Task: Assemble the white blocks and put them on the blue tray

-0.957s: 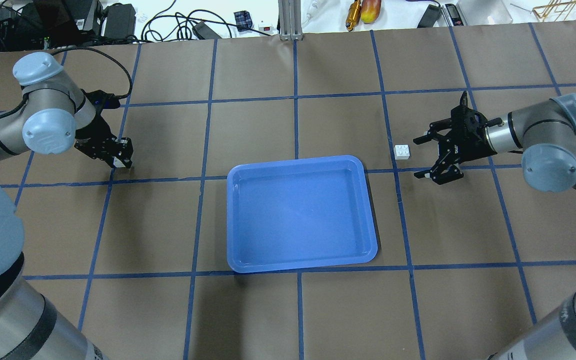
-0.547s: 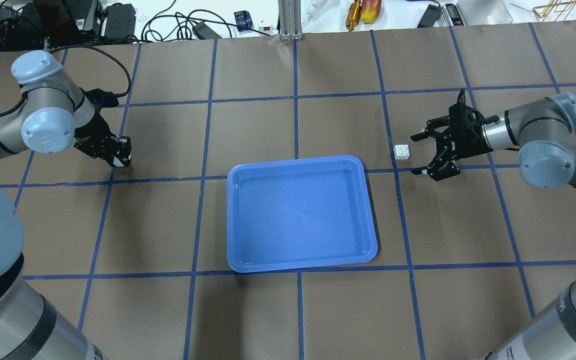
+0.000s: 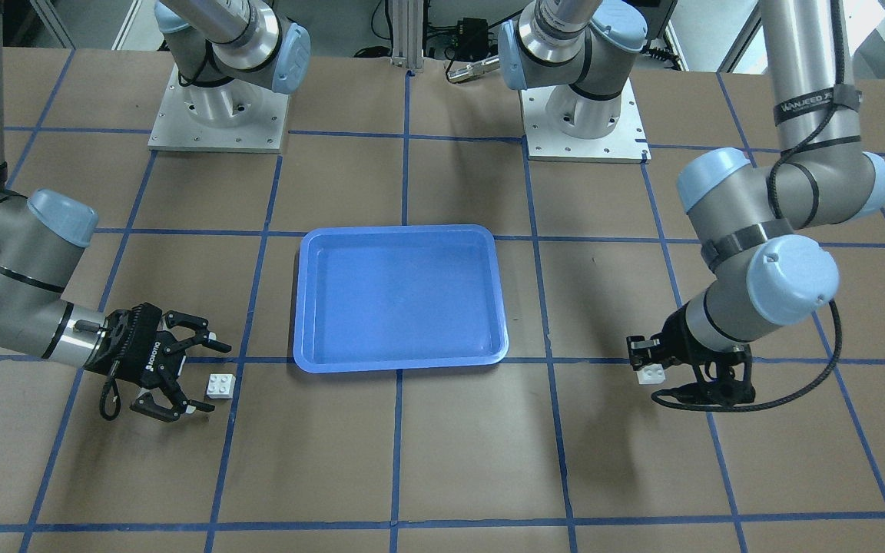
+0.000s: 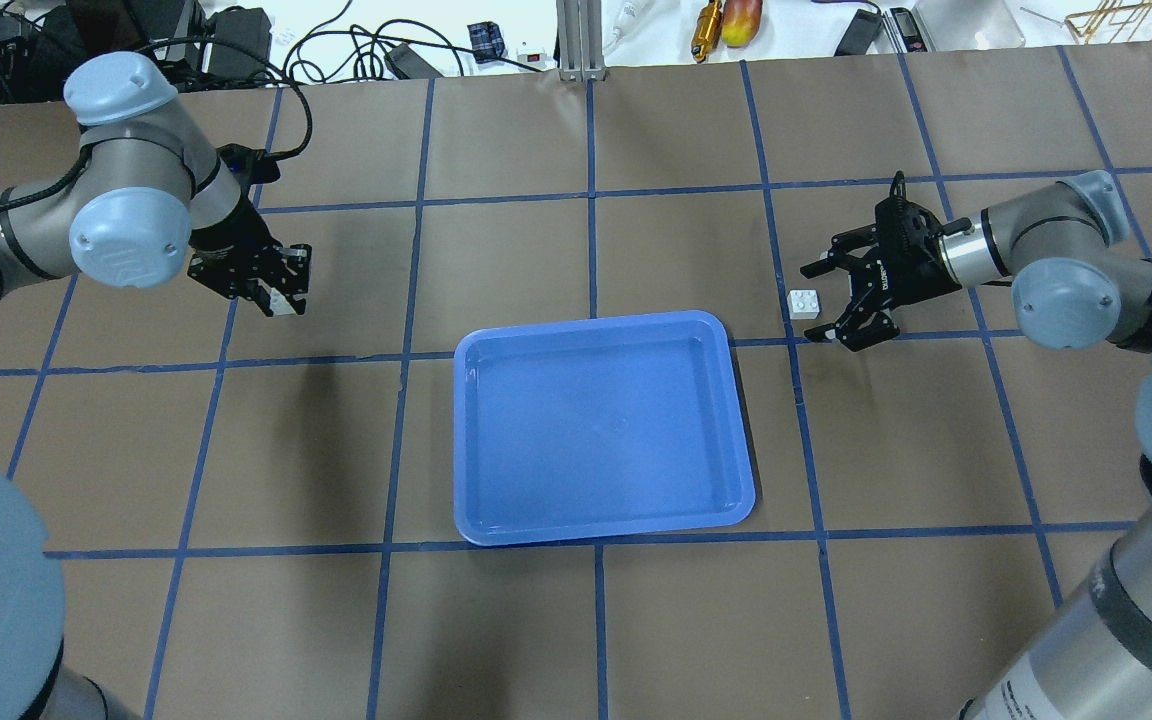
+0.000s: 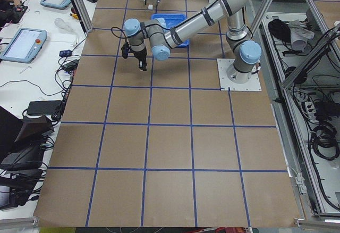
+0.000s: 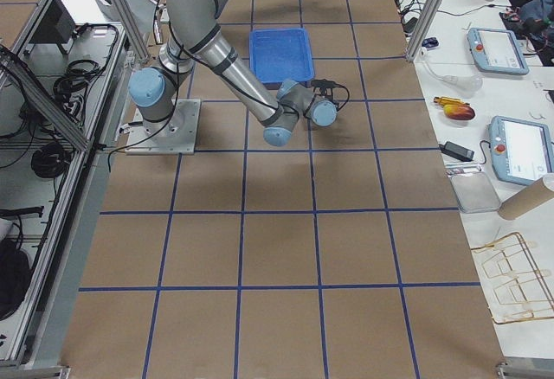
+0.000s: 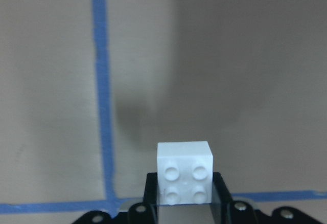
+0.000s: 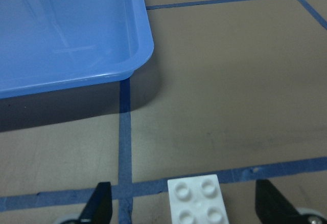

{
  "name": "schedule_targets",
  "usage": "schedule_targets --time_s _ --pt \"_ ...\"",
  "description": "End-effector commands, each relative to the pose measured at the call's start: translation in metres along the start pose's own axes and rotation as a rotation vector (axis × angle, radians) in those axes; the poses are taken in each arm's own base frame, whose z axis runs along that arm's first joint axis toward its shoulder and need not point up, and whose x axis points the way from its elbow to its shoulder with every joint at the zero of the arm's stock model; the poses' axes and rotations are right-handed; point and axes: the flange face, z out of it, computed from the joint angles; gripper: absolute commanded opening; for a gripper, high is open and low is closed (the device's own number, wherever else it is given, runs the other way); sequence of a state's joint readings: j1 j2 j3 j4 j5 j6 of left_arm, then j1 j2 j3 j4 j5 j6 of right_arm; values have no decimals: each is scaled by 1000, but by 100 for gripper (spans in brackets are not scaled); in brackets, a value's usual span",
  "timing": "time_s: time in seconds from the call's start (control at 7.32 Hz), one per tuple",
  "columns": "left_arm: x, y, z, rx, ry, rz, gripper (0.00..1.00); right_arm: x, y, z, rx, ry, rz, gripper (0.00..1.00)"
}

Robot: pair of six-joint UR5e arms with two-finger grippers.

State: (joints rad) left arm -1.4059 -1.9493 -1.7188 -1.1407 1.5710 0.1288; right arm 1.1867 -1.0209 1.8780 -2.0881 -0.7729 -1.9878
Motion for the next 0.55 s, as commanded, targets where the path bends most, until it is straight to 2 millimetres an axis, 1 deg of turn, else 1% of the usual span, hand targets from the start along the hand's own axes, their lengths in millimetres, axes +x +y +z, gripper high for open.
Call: schedule_targets --time_s 0.0,0.14,0.27,0.41 --pt "106 44 1 -19 -21 149 8 3 -2 3 2 -30 13 100" --pt "160 79 18 -30 -34 238 7 4 -1 2 -2 -29 12 99" --pt "189 91 26 13 -34 227 7 5 1 -1 -3 -21 2 98" --pt "204 97 30 12 -21 147 7 6 3 -2 0 -14 -30 98"
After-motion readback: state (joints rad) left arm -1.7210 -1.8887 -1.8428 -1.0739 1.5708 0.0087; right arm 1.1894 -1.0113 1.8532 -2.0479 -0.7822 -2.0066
